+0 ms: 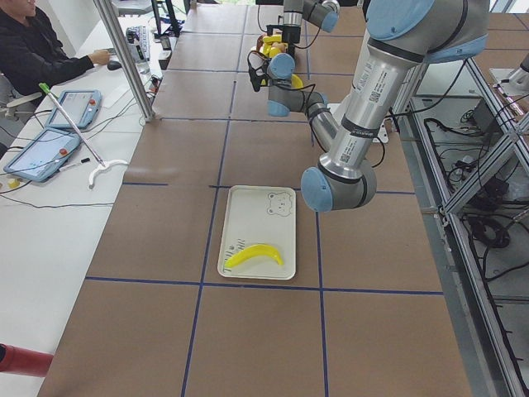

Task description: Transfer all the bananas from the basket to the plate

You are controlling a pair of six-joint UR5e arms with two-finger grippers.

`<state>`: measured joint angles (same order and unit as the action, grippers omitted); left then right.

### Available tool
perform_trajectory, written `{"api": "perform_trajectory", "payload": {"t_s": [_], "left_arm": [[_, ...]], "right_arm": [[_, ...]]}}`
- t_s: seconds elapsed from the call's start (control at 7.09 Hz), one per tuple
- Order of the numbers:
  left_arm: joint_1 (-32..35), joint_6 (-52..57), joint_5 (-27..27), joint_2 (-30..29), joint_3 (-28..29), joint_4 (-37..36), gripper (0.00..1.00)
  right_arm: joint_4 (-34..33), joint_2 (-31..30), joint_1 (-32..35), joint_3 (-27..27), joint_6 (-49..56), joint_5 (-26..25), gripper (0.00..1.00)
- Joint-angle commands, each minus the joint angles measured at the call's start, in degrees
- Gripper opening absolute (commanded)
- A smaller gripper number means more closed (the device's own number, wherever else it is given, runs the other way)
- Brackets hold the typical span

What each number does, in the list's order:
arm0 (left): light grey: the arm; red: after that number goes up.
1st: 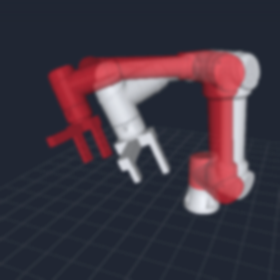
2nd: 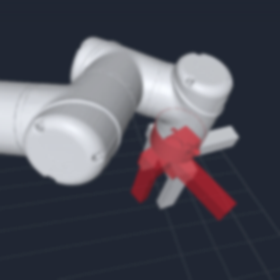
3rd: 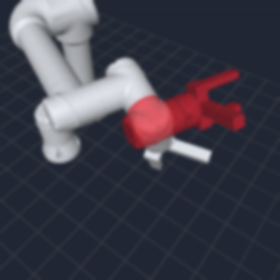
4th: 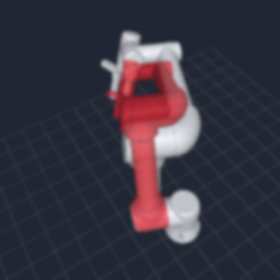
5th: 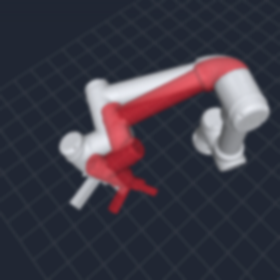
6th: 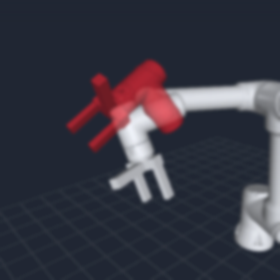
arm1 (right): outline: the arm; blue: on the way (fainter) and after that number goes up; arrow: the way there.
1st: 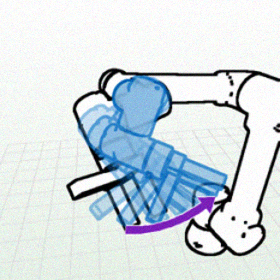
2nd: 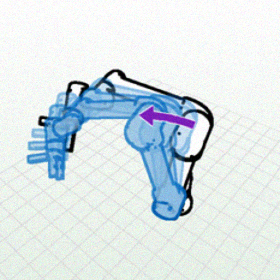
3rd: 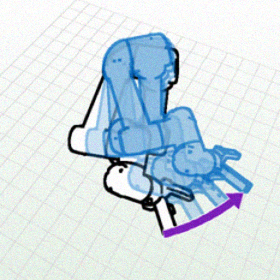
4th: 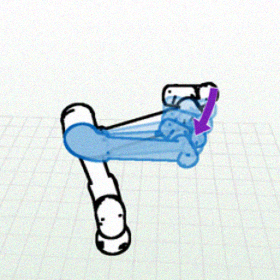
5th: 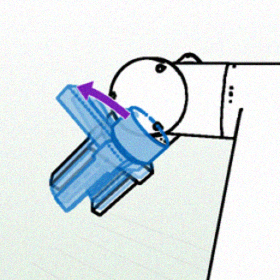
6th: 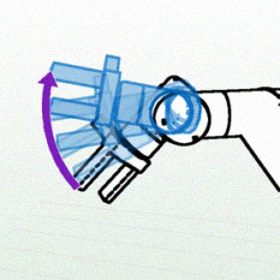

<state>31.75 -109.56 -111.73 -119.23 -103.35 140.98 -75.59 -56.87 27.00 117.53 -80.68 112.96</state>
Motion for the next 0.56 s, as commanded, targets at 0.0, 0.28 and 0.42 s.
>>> {"api": "perform_trajectory", "payload": {"t_s": [0.0,0.28,0.42], "left_arm": [[1.46,-0.04,0.37,0.32,1.13,-2.88,0.0],[7.69,8.77,-2.16,5.04,-0.7,-16.64,0.0],[10.06,15.1,-2.26,10.02,-3.32,-22.53,0.0]], "right_arm": [[0.09,-0.09,0.24,1.38,-0.36,0.06,1.0],[-0.08,-0.7,1.82,2.26,-0.27,-0.11,1.0],[-0.17,-1.4,3.13,2.44,-0.27,0.06,1.0]]}}
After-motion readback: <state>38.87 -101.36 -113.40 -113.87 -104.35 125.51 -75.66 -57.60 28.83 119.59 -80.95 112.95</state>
